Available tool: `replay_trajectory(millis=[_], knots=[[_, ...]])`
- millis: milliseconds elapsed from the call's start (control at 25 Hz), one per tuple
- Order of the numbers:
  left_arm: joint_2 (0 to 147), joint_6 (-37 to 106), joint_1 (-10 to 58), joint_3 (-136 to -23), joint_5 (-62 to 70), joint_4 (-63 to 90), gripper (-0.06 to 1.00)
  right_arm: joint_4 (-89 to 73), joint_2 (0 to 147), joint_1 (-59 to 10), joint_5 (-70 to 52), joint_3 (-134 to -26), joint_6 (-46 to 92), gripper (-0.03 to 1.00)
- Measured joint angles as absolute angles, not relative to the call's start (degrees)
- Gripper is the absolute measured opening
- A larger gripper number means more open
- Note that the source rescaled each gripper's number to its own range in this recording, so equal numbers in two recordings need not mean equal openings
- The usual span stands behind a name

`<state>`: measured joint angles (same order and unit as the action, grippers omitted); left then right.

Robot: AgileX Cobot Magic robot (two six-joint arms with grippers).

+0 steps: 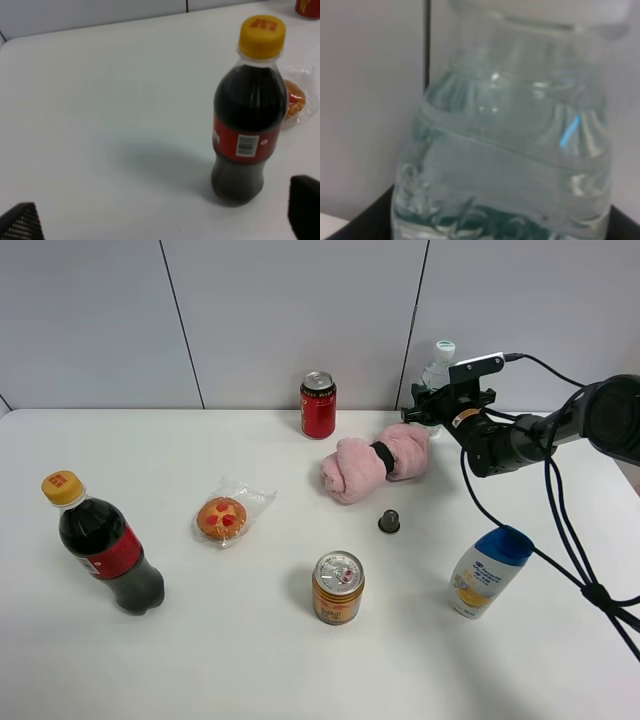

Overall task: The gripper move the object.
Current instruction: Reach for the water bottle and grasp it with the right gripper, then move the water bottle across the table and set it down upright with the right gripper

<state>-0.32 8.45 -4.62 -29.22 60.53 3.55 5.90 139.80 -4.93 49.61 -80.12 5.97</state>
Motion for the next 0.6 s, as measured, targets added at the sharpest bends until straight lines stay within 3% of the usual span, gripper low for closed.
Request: replay_trajectory(millis=[240,600], knots=[[-0.32,8.45,-4.62,-29.22,60.53,3.55,1.0,5.28,138.86,-4.93,47.0,-80.12,5.37,0.03],[-0.32,8.45,-4.62,-29.22,60.53,3.55,1.0,5.72,129.34,-5.44,30.68,-80.06,4.08,0.03]])
